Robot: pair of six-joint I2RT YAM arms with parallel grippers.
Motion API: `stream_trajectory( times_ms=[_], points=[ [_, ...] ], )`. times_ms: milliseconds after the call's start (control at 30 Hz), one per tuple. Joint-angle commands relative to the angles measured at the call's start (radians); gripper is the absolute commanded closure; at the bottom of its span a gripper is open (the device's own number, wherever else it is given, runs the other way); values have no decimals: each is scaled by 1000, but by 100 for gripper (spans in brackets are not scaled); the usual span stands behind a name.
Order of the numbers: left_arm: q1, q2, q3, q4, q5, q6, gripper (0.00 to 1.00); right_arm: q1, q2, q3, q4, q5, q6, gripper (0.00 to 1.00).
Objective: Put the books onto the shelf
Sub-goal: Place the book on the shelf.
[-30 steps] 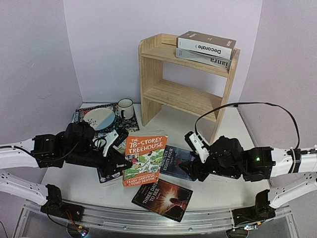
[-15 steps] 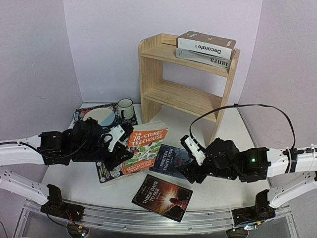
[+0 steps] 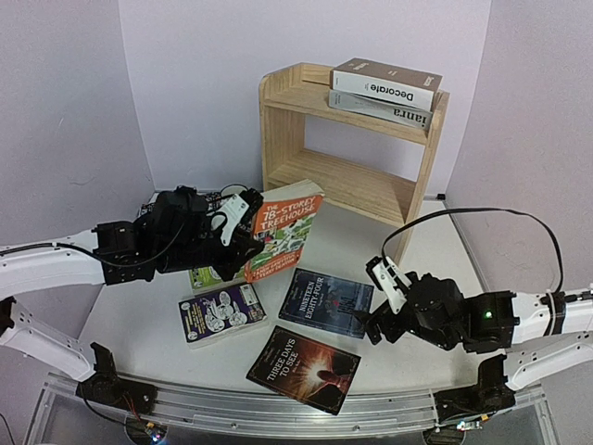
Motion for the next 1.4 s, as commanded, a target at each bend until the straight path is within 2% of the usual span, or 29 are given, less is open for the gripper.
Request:
stream_trajectory(
  times_ms=[0, 200, 433, 700, 933, 1133, 1367],
  points=[
    [84, 17, 111, 141, 79, -14, 100, -45, -35, -48, 26, 159, -20, 2],
    [98, 57, 150, 147, 81, -16, 100, -134, -36, -135, 45, 168, 7, 2],
    [123, 102, 186, 164, 67, -16, 100, -139, -24, -263, 207, 124, 11, 2],
    [181, 169, 245, 228, 65, 10, 100, -138, -102, -329, 280, 100, -11, 2],
    [211, 254, 357, 230, 104, 27, 100, -139, -153, -362, 306, 92, -16, 2],
    [249, 344, 502, 171, 133, -16, 100, -138, -138, -361, 311, 93, -19, 2],
    [270, 401, 589, 167, 169, -48, 100, -139, -117, -354, 314, 85, -23, 2]
  ],
)
